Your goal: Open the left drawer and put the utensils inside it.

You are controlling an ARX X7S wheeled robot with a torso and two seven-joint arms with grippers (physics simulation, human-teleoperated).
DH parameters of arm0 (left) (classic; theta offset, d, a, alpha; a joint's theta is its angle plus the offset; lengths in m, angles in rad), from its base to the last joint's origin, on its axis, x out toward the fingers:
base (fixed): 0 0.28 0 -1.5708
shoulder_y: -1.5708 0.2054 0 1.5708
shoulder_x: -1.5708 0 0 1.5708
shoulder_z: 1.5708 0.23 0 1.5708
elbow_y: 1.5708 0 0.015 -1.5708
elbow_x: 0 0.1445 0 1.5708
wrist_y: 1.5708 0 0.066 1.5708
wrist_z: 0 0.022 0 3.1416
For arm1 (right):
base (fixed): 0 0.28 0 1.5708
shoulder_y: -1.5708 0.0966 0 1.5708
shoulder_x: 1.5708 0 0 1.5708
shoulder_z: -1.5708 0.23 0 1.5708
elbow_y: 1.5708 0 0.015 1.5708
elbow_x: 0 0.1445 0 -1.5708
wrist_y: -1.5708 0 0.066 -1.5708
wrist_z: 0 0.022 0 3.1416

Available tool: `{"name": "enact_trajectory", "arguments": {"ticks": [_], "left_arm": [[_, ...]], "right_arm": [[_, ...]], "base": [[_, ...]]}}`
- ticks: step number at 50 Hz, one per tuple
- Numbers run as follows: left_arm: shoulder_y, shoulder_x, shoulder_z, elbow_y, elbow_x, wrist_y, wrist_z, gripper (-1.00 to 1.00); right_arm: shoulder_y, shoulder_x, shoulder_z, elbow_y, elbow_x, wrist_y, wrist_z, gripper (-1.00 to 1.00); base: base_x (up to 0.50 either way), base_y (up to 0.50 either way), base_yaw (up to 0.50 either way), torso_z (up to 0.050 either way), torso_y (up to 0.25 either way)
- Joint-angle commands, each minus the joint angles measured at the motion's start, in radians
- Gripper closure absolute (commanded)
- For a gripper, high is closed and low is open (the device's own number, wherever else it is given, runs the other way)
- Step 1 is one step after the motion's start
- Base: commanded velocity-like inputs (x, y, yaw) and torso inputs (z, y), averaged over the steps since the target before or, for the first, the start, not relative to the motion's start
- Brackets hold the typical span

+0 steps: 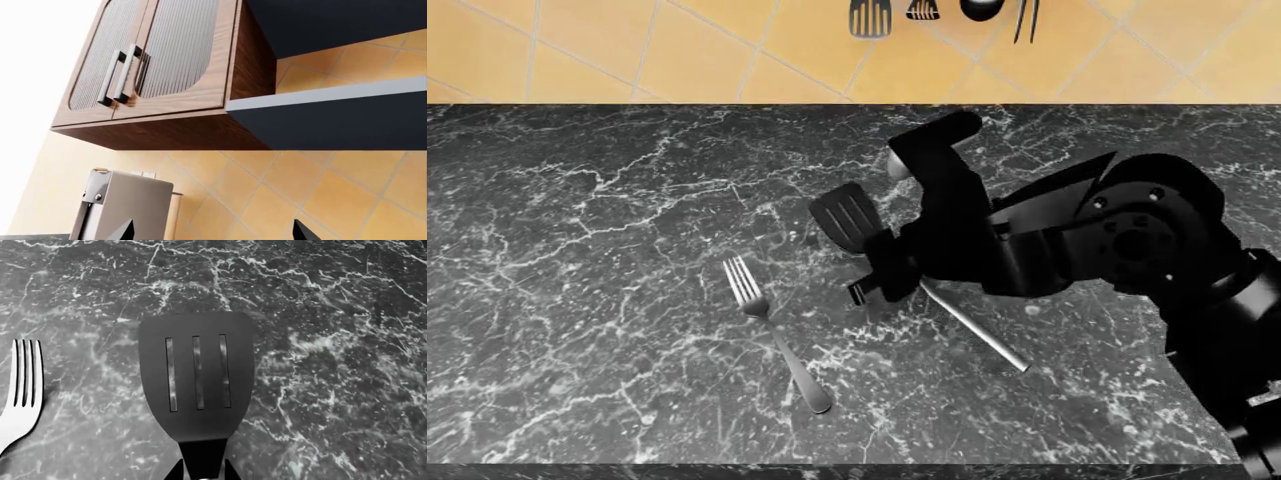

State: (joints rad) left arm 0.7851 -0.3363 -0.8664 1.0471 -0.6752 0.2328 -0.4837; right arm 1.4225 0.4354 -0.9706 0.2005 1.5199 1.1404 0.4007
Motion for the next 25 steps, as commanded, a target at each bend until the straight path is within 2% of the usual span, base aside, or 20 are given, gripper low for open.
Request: {"name": "enact_trajectory", "arguments": {"ticks": [1,16,25], "left_arm": [[0.0,-0.012,0.012,0.0,0.008,-0.001,-0.013,-1.0],[0.0,-0.006,0.004,0.0,0.003,-0.002,-0.005,-1.0],[0.0,-0.005,0.004,0.0,0.004,-0.001,-0.006,-1.0]], "right_arm": [[0.042,0.057,0.049,-0.1,0.056,0.044,0.063,1.0],[0.103,0.16,0.062,-0.338,0.299,0.159,0.267,1.0],[0.116,0.193,0.058,-0.481,0.454,0.145,0.379,1.0]], "base": [[0.0,0.0,0.0,0.0,0.0],[0.0,0.0,0.0,0.0,0.001],[0.0,0.0,0.0,0.0,0.001]]}}
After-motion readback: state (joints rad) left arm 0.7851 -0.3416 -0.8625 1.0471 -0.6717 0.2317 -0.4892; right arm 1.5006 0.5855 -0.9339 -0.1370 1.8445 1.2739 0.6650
